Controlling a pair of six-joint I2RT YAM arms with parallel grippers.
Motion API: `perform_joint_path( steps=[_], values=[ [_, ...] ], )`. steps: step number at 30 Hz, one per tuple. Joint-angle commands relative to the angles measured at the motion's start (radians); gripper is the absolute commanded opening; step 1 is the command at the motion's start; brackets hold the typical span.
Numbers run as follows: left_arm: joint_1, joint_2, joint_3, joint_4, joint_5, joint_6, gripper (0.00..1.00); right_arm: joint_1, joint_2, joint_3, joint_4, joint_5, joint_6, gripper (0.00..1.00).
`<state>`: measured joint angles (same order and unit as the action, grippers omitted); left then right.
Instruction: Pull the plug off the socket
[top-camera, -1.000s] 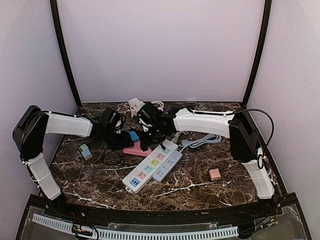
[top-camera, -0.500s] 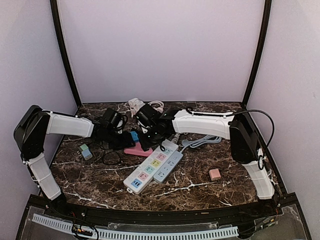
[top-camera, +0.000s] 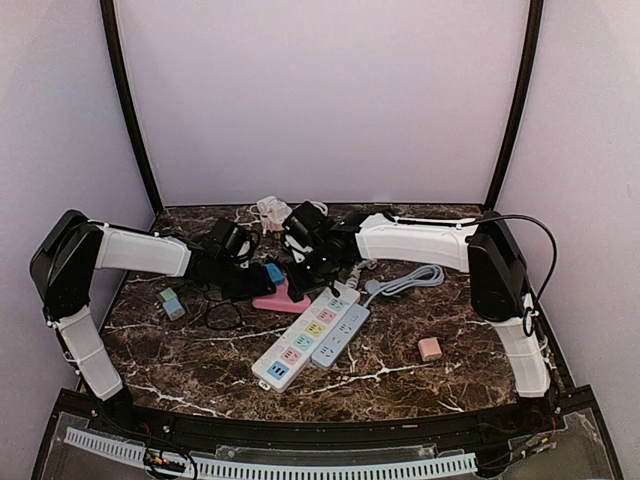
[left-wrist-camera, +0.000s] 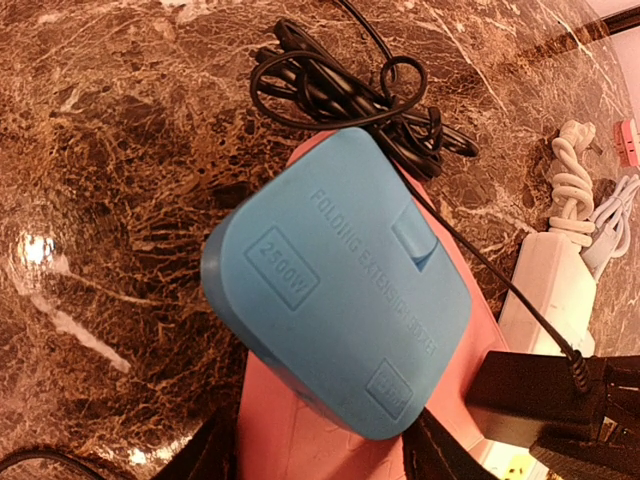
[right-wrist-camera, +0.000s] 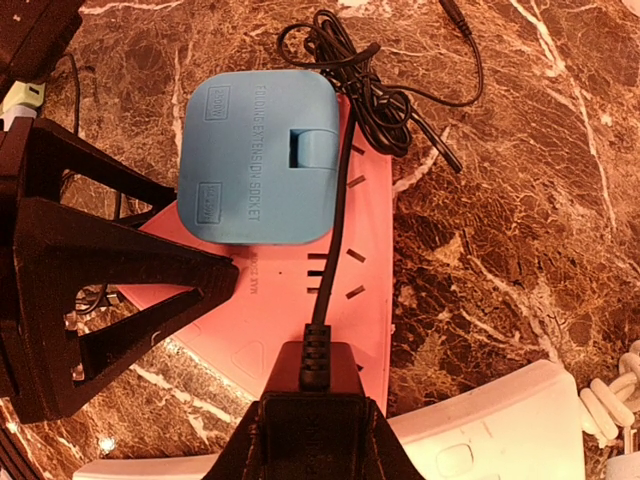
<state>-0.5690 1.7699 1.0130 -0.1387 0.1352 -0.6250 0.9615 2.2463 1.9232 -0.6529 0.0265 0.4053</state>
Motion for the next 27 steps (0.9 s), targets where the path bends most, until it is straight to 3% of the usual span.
perform_joint_path(
  steps=[1,10,20,27],
  values=[
    [-0.011,0.082,-0.071,-0.239,-0.047,0.018,0.55,0.023,-0.113,0.043,0.016,0.064,-0.008,0.04],
    [-0.02,0.097,-0.069,-0.238,-0.049,0.014,0.55,0.05,-0.095,0.082,-0.023,0.135,-0.045,0.03],
    [-0.026,0.1,-0.072,-0.235,-0.051,0.01,0.55,-0.029,-0.145,0.008,0.034,-0.019,0.007,0.01],
    [-0.028,0.099,-0.072,-0.232,-0.049,0.009,0.55,-0.009,-0.144,0.021,0.016,0.0,0.005,0.01]
  ],
)
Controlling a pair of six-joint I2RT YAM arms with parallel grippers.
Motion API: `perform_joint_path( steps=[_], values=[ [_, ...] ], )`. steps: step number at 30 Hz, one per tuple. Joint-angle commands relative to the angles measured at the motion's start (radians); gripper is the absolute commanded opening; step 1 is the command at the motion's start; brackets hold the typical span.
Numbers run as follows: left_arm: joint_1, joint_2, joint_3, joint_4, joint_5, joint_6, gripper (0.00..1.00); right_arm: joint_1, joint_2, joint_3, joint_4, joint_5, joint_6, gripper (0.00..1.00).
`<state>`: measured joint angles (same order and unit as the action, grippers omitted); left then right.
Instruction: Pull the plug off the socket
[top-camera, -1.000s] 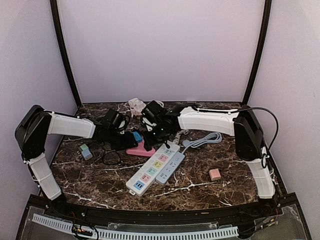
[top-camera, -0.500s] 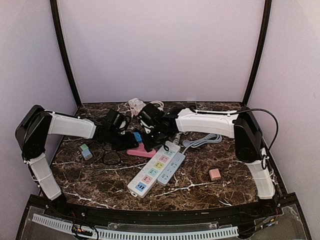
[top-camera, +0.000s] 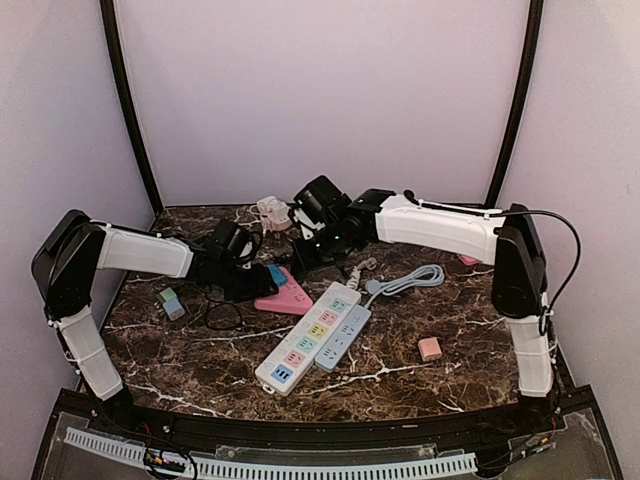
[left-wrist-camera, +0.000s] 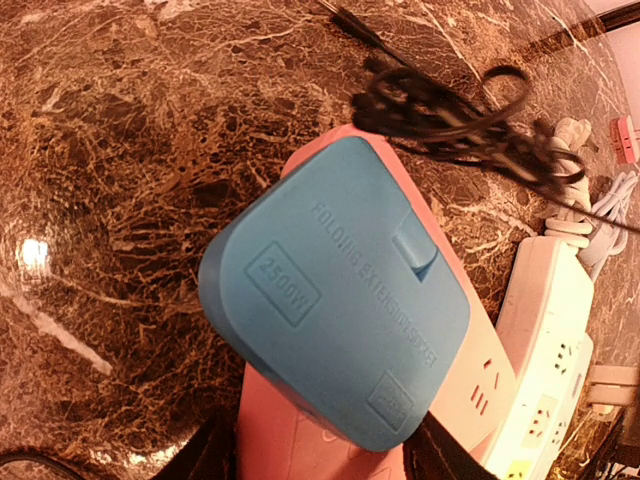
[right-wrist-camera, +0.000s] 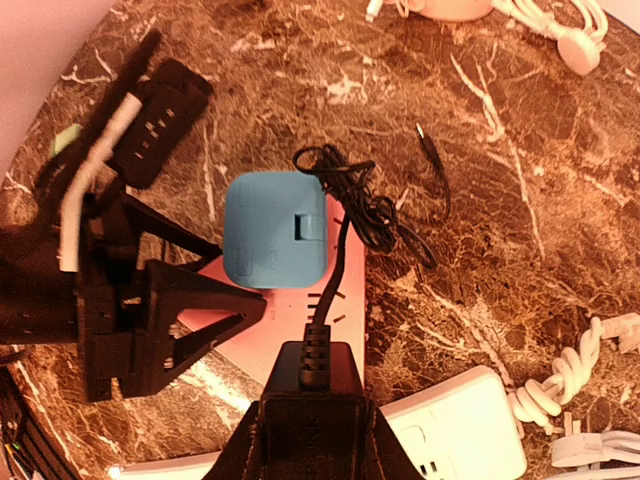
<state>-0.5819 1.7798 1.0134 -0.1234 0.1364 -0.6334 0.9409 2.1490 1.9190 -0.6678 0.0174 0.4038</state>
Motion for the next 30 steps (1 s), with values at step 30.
perform_joint_path(
  steps=[30],
  values=[
    [-0.024,0.012,0.029,-0.298,-0.023,0.043,0.55,-0.534,-0.117,-0.132,0.106,-0.104,0.005,0.04]
  ],
)
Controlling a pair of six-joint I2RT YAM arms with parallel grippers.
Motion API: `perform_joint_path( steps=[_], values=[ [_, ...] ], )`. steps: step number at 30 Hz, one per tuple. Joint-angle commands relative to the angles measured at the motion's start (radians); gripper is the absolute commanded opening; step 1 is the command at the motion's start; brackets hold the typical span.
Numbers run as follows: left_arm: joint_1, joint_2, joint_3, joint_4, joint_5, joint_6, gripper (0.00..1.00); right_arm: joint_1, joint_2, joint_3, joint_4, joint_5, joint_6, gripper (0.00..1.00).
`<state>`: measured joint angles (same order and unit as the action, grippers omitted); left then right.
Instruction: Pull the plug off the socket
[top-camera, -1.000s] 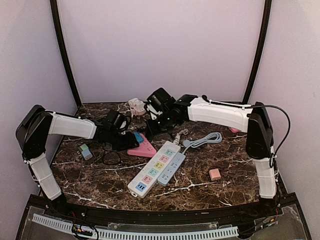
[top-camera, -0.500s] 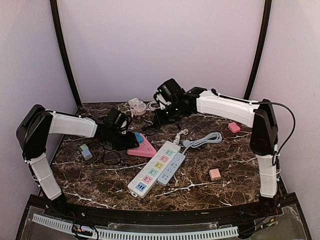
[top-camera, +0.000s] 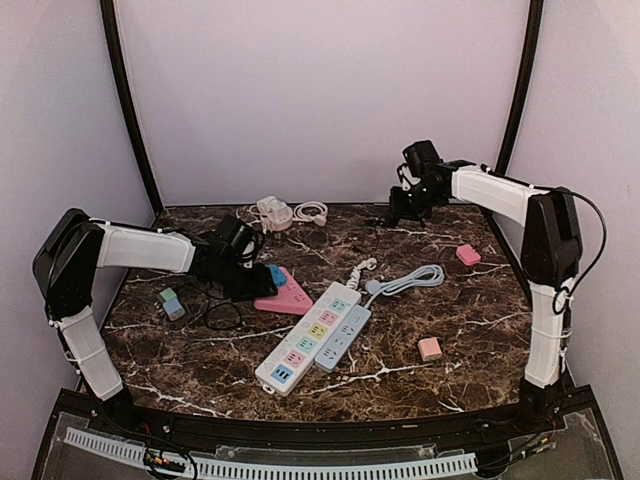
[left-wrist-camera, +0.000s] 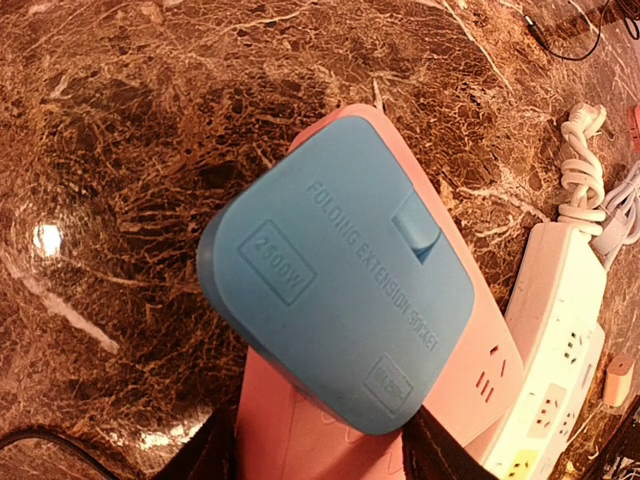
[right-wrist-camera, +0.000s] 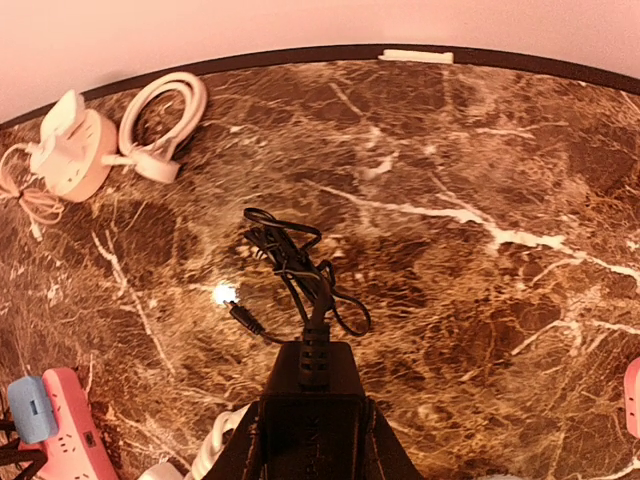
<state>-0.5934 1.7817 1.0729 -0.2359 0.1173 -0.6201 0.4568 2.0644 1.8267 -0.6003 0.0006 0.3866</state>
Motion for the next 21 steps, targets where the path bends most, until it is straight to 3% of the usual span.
perform_joint_path(
  steps=[1,12,21],
  values=[
    [-0.013,0.007,-0.027,-0.185,-0.003,0.029,0.56,-0.062,-0.033,-0.055,0.05,-0.115,0.024,0.05],
    [-0.019,-0.012,0.02,-0.209,0.008,0.035,0.56,-0.112,-0.02,-0.207,0.125,-0.238,0.079,0.15],
    [-0.02,-0.031,0.042,-0.222,0.015,0.033,0.56,-0.135,-0.05,-0.315,0.166,-0.253,0.094,0.32]
  ],
)
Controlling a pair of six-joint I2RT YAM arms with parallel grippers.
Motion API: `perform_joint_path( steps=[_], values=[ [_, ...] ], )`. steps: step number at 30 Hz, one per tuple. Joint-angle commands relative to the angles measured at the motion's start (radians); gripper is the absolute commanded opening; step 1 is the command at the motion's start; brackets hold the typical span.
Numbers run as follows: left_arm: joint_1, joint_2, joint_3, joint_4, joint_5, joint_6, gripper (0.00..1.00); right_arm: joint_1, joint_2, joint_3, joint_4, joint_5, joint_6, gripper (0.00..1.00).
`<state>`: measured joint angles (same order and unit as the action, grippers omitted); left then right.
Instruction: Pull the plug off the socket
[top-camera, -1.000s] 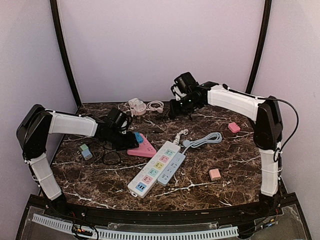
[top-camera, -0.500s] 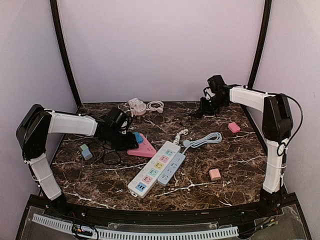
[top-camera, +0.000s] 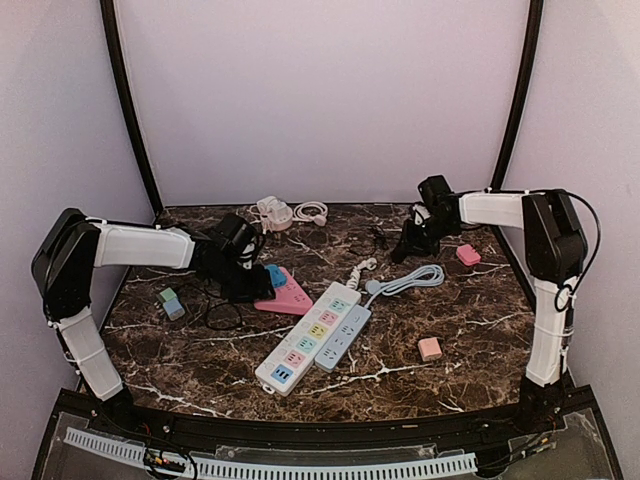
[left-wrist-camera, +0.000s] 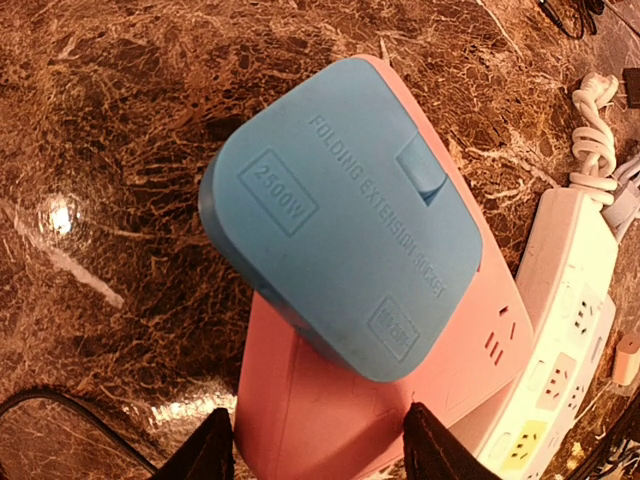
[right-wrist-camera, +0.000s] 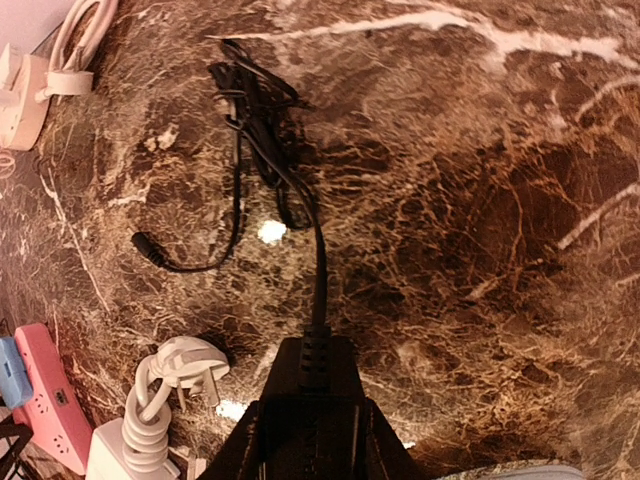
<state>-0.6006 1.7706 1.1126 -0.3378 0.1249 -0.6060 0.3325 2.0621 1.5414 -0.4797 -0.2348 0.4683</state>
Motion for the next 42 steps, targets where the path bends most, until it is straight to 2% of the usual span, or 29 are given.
perform_joint_path(
  steps=[1,6,14,19,24,27,33,42],
  values=[
    [-0.013,-0.021,0.008,-0.121,0.008,0.019,0.56,-0.012,-0.052,-0.036,0.046,-0.015,0.013,0.35],
    [-0.013,-0.03,0.024,-0.13,0.015,0.019,0.57,-0.018,-0.074,-0.057,0.038,0.007,0.011,0.49],
    [-0.013,-0.066,0.055,-0.144,0.017,0.012,0.57,-0.012,-0.142,-0.073,0.001,0.053,0.006,0.54],
    [-0.001,-0.077,0.075,-0.125,0.027,-0.007,0.6,0.048,-0.194,-0.09,0.01,0.043,0.012,0.54],
    [0.064,-0.06,0.085,-0.079,0.105,-0.039,0.61,0.184,-0.203,-0.069,0.03,0.03,0.035,0.53],
    [0.104,-0.057,0.059,0.002,0.196,-0.091,0.62,0.27,-0.185,-0.044,0.064,0.007,0.06,0.52],
    [0.179,-0.05,-0.019,0.169,0.326,-0.191,0.62,0.406,-0.074,0.054,0.11,-0.053,0.097,0.46],
    [0.204,0.004,-0.047,0.263,0.375,-0.267,0.61,0.478,0.079,0.175,0.156,-0.132,0.159,0.32]
  ],
)
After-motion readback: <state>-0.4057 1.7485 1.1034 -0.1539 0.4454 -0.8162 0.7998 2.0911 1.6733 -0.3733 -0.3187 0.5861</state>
